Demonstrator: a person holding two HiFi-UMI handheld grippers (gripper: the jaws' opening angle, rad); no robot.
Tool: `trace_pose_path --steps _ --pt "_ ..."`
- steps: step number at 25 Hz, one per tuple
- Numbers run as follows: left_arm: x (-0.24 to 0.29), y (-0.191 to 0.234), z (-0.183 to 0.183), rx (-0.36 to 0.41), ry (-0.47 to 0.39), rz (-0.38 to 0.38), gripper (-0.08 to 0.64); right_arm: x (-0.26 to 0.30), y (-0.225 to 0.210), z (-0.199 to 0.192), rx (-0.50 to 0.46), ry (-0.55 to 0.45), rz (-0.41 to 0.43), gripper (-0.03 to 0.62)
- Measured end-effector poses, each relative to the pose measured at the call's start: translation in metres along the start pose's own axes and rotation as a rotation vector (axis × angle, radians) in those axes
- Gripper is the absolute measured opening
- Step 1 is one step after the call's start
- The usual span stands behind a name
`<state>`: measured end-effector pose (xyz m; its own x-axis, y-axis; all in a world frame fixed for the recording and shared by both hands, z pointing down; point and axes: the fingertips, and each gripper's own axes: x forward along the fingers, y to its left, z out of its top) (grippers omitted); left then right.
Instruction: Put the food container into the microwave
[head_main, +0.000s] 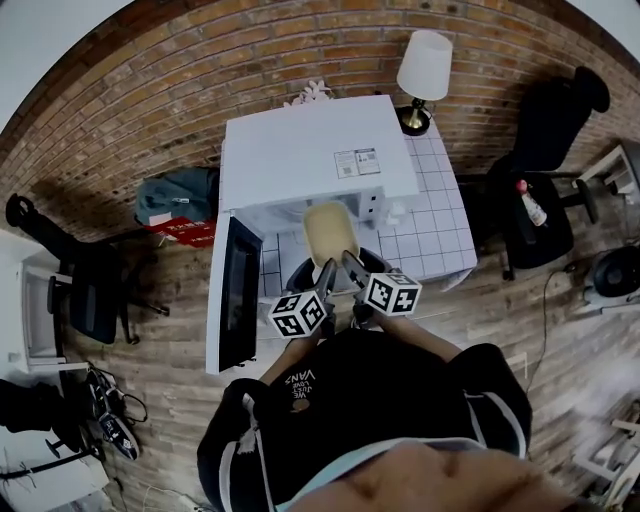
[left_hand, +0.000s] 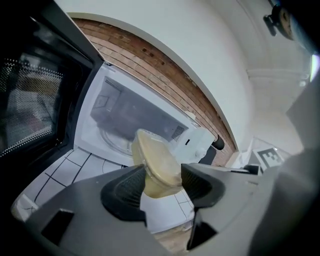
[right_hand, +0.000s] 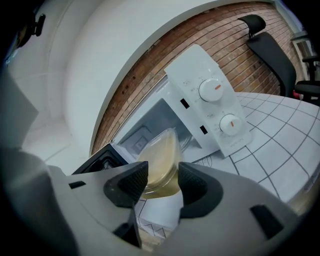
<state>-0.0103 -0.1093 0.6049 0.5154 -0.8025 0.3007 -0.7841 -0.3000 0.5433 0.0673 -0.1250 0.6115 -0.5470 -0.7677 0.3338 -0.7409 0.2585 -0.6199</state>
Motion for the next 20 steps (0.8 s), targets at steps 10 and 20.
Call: trace_pose_path --steps 10,20 --pt "0.008 0.001 -0.005 -0.025 -0.039 0.066 0.232 0.006 -0.011 0.000 -0.012 0.051 0.049 0.178" --pt "0.015 0.011 0.000 -0.016 -0.029 0.088 0.232 0.020 -0.011 0.000 0.006 0.059 0.055 0.178"
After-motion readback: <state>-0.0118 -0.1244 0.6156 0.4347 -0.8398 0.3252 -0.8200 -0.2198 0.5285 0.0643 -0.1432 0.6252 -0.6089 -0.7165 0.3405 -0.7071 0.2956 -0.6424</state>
